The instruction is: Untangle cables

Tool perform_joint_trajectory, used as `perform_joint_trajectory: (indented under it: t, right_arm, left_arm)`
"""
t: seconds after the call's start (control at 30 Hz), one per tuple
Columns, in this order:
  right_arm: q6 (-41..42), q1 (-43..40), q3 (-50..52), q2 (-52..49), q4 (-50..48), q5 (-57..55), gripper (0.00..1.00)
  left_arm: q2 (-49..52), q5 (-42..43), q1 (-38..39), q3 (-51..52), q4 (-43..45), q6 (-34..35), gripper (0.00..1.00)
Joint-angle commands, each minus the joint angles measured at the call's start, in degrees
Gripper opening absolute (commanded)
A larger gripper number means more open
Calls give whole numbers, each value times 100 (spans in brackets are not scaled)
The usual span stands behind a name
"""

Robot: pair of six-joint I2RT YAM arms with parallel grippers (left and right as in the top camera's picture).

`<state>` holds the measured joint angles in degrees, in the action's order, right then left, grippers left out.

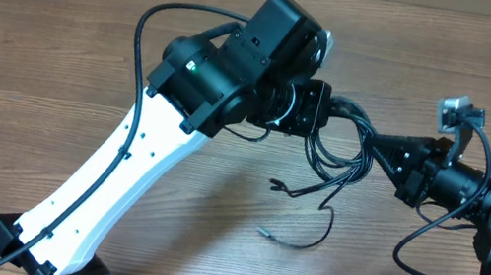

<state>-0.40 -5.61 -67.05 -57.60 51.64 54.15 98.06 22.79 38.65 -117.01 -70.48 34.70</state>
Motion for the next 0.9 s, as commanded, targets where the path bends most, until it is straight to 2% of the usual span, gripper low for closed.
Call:
perform_joint_trajectory:
  t: [0.0, 0.1, 0.27, 0.3, 0.37, 0.4, 0.47, 0.5, 0.57, 0.67, 0.8, 0.87]
  right_arm:
    - [664, 2, -48, 35, -216, 33, 4]
    - [664, 2, -48, 35, -210, 15, 4]
    - [664, 2, -48, 4, -146, -52, 4]
    - [662, 2, -48, -9, -136, -52, 9]
    - [649, 2, -48, -39, -103, -52, 35]
    - [629, 2, -48, -55, -96, -52, 38]
    - [470, 2, -48, -72, -66, -55, 41]
    - [439, 2, -48, -72, -55, -55, 40]
    - [442, 2, -48, -74, -52, -74, 32]
    - [442, 2, -48, -74, -33, -76, 32]
    - [444, 2, -48, -72, 74, -229, 56]
    - [444, 2, -48, -72, 133, -317, 57]
  left_arm:
    - [9, 260, 157, -46, 50, -726, 4]
    - [9, 271, 356, -46, 66, -1239, 4]
    - [9, 278, 575, -46, 125, -1576, 4]
    - [9, 278, 610, -46, 146, -1626, 4]
    - [9, 280, 638, -46, 175, -1681, 4]
    - [9, 280, 638, -46, 175, -1696, 4]
    - [9, 278, 636, -46, 149, -1696, 4]
    - [9, 278, 636, -46, 146, -1696, 4]
    - [9, 273, 636, -46, 151, -1694, 4]
    - [9, 225, 625, -46, 173, -1683, 4]
    - [9, 212, 472, -46, 164, -1436, 4]
    - [9, 212, 356, -46, 131, -1342, 4]
